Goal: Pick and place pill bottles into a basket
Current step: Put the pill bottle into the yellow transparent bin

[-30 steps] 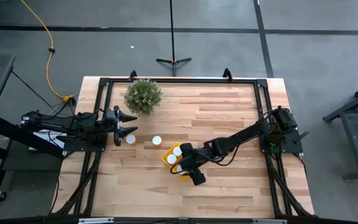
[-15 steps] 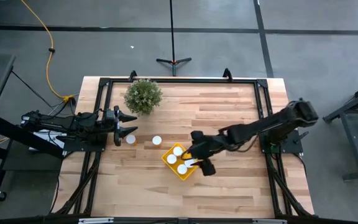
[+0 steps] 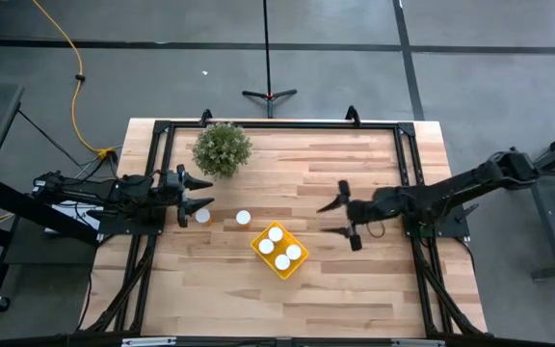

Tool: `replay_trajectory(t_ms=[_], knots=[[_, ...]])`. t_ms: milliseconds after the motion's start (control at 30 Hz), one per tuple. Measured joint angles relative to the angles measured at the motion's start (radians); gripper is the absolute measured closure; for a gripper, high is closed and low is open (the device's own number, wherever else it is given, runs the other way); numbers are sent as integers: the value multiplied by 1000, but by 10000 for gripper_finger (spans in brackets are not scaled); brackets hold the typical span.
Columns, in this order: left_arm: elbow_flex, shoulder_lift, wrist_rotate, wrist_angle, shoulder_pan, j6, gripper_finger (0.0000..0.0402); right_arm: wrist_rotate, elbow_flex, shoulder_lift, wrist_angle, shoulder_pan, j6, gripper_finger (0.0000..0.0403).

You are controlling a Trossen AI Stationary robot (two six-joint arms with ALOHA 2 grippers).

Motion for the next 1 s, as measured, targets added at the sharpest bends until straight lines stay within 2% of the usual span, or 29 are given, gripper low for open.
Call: replay_trajectory(t_ms=[67, 167, 300, 467, 567, 700, 833, 1000], knots=[[0, 0, 22, -29, 0, 15, 126, 56, -87, -19, 149, -22, -27, 167], [0, 3, 53, -67, 0, 44, 126, 81, -170, -23, 317, -49, -78, 167], [0, 23, 74, -87, 0, 85, 126, 75, -215, -23, 421, -72, -114, 167], [0, 86, 66, -76, 0, 97, 101, 75, -202, -23, 423, -86, -159, 167], [0, 148, 68, -76, 0, 20, 62, 75, -200, -23, 421, -86, -190, 167], [20, 242, 122, -112, 0, -92, 22, 75, -200, -23, 418, -86, -213, 167], [102, 337, 188, -212, 0, -176, 16, 75, -200, -23, 417, -86, -246, 167], [246, 471, 198, -403, 0, -227, 29, 75, -199, -22, 398, -86, -275, 167]])
